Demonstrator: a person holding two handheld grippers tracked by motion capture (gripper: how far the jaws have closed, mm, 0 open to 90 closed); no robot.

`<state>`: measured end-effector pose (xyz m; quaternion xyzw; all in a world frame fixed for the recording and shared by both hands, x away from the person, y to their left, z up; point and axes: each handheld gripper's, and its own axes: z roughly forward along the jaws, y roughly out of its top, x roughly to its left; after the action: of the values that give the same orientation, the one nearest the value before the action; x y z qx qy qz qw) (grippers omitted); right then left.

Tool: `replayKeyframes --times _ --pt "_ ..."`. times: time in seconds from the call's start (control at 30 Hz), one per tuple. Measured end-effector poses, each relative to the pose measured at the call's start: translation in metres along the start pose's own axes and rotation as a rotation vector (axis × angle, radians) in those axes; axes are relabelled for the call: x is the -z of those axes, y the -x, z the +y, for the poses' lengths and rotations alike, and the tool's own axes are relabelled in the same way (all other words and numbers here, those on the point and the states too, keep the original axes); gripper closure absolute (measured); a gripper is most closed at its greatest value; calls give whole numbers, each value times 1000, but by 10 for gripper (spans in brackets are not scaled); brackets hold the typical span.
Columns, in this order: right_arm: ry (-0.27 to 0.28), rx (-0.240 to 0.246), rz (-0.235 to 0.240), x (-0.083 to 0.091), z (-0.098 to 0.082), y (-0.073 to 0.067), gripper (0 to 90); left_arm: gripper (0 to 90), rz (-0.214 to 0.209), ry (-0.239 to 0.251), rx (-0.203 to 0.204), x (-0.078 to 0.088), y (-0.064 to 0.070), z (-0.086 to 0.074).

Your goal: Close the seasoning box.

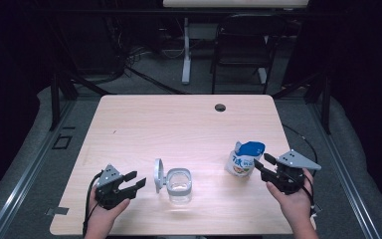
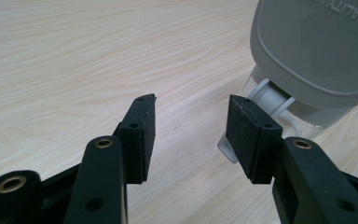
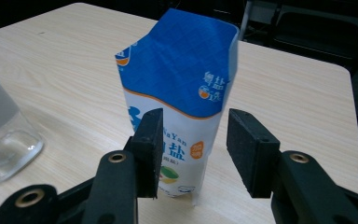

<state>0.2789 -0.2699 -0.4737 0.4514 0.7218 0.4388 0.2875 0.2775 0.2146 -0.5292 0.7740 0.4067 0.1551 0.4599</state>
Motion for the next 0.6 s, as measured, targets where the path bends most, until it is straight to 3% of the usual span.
replayKeyframes --times 0.43,0.6 --pt "5 40 45 -21 9 2 496 528 5 -1 0 0 -1 -2" --pt "7 40 34 -23 12 1 595 528 4 -10 -1 0 -2 -3"
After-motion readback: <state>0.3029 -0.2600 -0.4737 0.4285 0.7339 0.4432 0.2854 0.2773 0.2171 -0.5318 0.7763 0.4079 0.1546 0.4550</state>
